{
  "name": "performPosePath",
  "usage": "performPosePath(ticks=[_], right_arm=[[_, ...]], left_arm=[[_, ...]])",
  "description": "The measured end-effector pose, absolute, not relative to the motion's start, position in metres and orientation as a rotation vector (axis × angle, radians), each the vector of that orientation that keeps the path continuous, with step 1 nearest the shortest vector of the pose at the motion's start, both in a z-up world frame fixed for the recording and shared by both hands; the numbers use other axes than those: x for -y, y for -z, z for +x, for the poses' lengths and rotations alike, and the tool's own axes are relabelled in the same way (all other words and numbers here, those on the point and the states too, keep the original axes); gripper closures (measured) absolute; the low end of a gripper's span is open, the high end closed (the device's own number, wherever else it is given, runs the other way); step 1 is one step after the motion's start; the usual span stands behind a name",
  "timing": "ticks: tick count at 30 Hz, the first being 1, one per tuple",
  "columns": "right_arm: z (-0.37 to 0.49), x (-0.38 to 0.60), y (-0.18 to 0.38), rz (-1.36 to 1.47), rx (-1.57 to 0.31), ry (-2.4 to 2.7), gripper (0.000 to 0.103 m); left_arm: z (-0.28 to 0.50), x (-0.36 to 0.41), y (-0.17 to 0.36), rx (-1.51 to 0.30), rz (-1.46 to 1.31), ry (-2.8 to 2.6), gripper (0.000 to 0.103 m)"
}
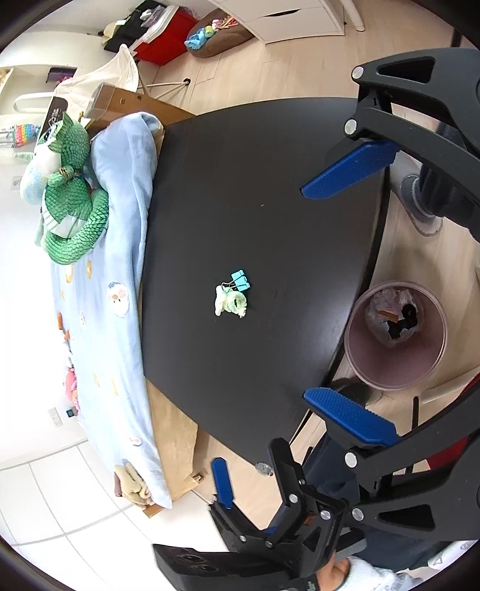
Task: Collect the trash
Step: 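Move the left tool to the table and grasp the green-white sock bundle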
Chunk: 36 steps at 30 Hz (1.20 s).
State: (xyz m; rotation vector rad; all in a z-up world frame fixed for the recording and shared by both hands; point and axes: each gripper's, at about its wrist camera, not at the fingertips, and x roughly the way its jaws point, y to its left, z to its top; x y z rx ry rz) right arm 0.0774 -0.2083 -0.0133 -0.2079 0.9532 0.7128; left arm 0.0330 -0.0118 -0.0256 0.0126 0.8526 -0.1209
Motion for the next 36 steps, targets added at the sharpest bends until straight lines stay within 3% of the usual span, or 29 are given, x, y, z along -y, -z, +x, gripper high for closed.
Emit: performPosePath(ticks=[19, 31, 34, 36], right_arm=[[0.112, 0.200, 0.056, -0.212, -1.015, -0.758, 0.003], [0.114, 0.203, 0.064, -0.206, -1.035, -0.727, 0.003], [0.114, 0.203, 0.065, -0.207, -1.037, -0.726, 0.003], [0.115, 0.203, 0.066, -0.206, -1.040, -0.722, 0.003]], left_arm=[[0.148, 0.024, 0.084, -0.986, 0.153, 0.289, 0.007], [0.174, 0.039, 0.117, -1.057, 0.279, 0.368, 0.008], [0.177, 0.041, 0.115, -1.046, 0.289, 0.390, 0.019], [0.180, 0.039, 0.114, -1.047, 0.279, 0.391, 0.021]])
